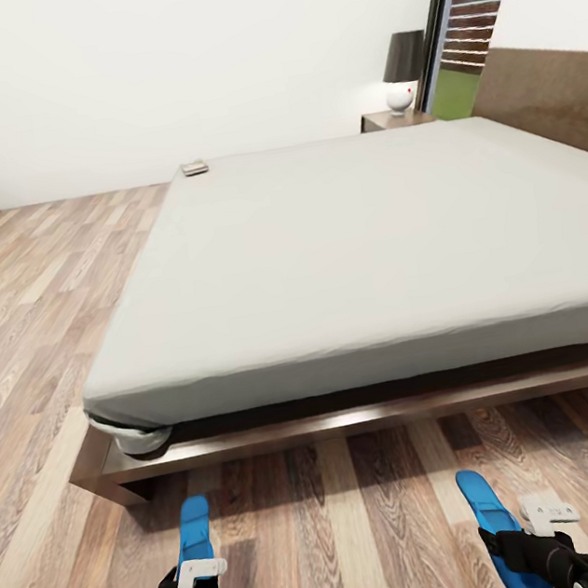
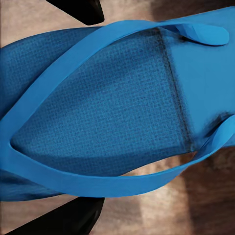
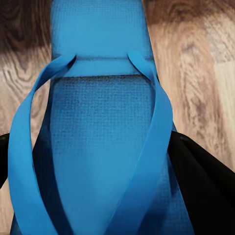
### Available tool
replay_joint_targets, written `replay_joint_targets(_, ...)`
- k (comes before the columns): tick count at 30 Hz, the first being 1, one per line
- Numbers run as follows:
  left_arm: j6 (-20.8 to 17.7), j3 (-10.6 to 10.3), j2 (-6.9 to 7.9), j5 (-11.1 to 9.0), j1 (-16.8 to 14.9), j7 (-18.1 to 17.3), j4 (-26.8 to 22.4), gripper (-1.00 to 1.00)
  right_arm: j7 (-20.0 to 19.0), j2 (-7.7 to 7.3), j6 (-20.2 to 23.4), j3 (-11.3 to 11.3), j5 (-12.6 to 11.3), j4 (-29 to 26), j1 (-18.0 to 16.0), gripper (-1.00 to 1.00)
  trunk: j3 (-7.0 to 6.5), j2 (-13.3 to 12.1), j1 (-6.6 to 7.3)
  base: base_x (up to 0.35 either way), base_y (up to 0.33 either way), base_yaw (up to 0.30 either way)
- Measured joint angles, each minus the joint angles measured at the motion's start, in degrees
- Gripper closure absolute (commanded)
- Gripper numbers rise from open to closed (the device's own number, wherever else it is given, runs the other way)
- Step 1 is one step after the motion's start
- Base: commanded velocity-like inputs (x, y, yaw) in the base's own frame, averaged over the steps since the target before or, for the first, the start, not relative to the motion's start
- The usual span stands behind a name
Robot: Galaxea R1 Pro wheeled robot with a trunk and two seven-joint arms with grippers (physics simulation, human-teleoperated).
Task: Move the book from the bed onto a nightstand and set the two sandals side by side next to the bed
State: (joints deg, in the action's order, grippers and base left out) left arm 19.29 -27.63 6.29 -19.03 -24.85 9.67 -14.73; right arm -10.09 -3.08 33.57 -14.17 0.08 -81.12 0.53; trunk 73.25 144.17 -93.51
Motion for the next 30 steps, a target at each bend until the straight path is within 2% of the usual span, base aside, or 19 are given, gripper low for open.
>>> replay_joint_targets(6, 0.0, 0.0, 0.04, 0.01, -0.02, 0.0, -0.11, 1.0, 0.0, 0.0, -0.03, 0.0, 0.0, 0.0, 0.0, 1.0, 1.33, 0.08, -0.15, 0.0, 0.0, 0.0)
replay_joint_targets(15, -0.08, -0.09, 0.0, 0.05, -2.47, 0.01, -0.18, 1.0, 0.0, -0.16, -0.08, 0.0, -0.01, 0.07, 0.0, 1.0, 1.34, 0.08, -0.15, 0.0, 0.0, 0.0)
replay_joint_targets(21, -0.08, -0.1, 0.05, 0.03, -3.18, 0.0, -0.26, 1.0, 0.0, -0.2, -0.09, 0.0, -0.01, 0.09, 0.0, 1.0, 2.66, 0.16, -0.31, 0.0, 0.0, 0.0)
replay_joint_targets(27, -0.03, -0.09, 0.02, 0.03, -3.52, 0.0, -0.2, 1.0, 0.0, -0.09, -0.08, 0.0, -0.03, 0.09, 0.0, 1.0, 2.67, 0.16, -0.31, 0.0, 0.0, 0.0)
replay_joint_targets(30, -0.01, -0.09, 0.03, 0.0, -3.57, 0.0, -0.24, 1.0, 0.0, -0.04, -0.09, 0.0, -0.01, 0.09, 0.0, 1.0, 3.32, 0.2, -0.39, 0.0, 0.0, 0.0)
